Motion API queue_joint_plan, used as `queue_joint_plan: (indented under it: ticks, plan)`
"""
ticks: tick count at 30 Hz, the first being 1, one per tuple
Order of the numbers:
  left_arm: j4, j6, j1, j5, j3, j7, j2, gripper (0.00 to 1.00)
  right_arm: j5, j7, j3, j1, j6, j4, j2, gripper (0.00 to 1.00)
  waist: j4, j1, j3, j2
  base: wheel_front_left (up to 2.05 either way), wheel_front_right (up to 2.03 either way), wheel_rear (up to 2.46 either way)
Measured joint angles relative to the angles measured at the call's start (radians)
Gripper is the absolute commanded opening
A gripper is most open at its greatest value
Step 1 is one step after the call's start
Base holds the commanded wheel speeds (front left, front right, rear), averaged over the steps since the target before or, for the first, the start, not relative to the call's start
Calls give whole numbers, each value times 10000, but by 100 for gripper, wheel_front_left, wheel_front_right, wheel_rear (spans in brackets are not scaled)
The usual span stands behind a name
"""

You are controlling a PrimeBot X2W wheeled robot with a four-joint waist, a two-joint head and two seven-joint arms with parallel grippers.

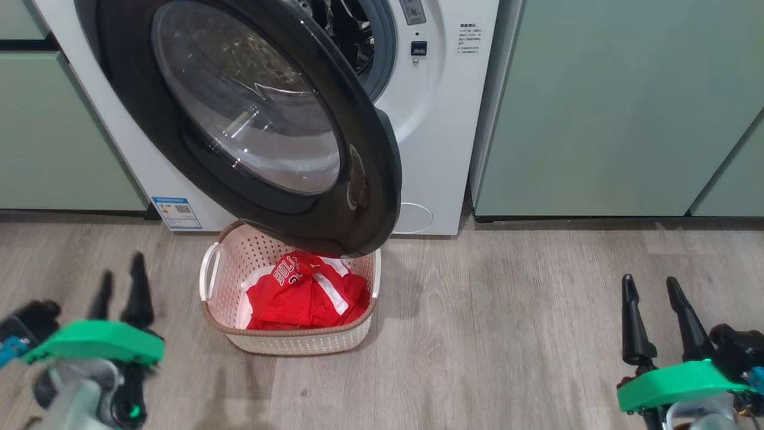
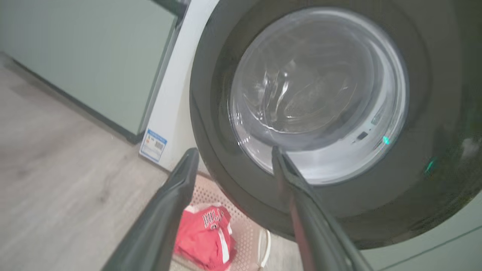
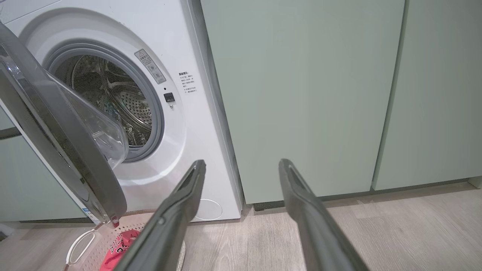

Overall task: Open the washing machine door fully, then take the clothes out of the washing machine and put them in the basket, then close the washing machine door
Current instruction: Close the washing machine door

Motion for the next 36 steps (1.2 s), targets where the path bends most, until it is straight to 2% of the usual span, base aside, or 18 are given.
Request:
queue_joint_plan:
  ticks: [2, 5, 10, 17, 22, 36]
  plan:
    - [-441, 0, 55, 1135, 744, -13, -100, 100, -2, 0, 0, -1, 0, -6, 33, 100, -12, 0, 5, 0, 0, 0, 0]
    - [-1041, 0, 345, 2585, 1463, -40, -545, 100, -2, 0, 4, 2, 0, -8, 58, 100, -58, 0, -6, 0, 0, 0, 0]
    - [-1735, -2, 1198, 4755, 1919, -38, -1124, 100, -2, 0, -75, 174, 0, 0, 71, 100, -116, 0, -4, 0, 0, 0, 0]
    - [-2266, -2, 1574, 6671, 2075, -40, -1469, 100, -2, 0, -182, 267, 0, 142, 169, 100, -156, 0, 44, 0, 0, 0, 0]
    - [-2253, -2, 1798, 7026, 2144, -38, -1572, 100, -2, 0, -226, 368, 0, 163, 213, 100, -170, 0, 68, 0, 0, 0, 0]
    - [-2226, -2, 1809, 7110, 2217, -38, -1603, 100, 199, 0, -483, 385, 0, 188, 221, 100, -179, 0, 90, 0, 0, 0, 0]
